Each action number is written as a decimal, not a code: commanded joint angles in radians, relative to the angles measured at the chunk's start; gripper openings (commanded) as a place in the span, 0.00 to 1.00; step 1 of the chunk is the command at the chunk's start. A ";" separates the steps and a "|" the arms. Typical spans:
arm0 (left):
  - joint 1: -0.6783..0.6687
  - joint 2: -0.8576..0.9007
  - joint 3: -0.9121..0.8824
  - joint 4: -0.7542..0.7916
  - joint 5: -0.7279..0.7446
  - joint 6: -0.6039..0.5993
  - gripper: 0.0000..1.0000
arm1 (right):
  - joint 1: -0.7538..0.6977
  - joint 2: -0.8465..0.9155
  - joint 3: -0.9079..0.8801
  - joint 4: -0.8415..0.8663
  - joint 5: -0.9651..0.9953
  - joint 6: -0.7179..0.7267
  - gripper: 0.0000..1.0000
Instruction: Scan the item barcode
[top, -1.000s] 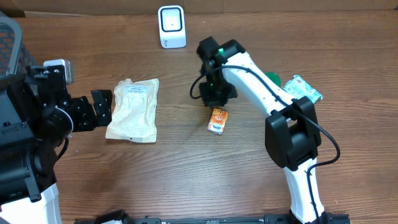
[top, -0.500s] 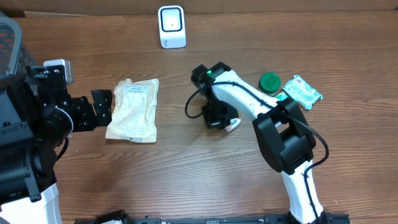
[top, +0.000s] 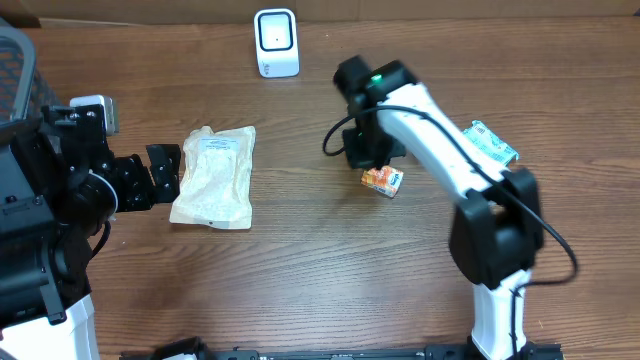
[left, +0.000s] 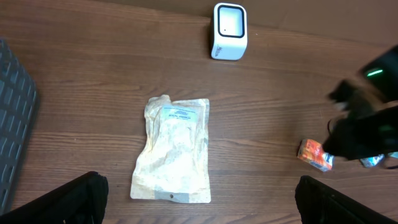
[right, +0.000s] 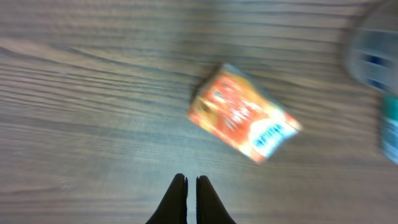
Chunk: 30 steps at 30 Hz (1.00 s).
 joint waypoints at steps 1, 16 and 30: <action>0.005 0.005 0.018 0.001 -0.002 0.020 1.00 | -0.093 -0.063 0.018 -0.026 0.053 0.079 0.04; 0.005 0.016 0.018 0.001 -0.002 0.020 1.00 | -0.154 -0.057 -0.341 0.178 0.138 0.124 0.04; 0.005 0.016 0.018 0.001 -0.002 0.020 0.99 | -0.046 -0.055 -0.471 0.444 0.031 0.013 0.04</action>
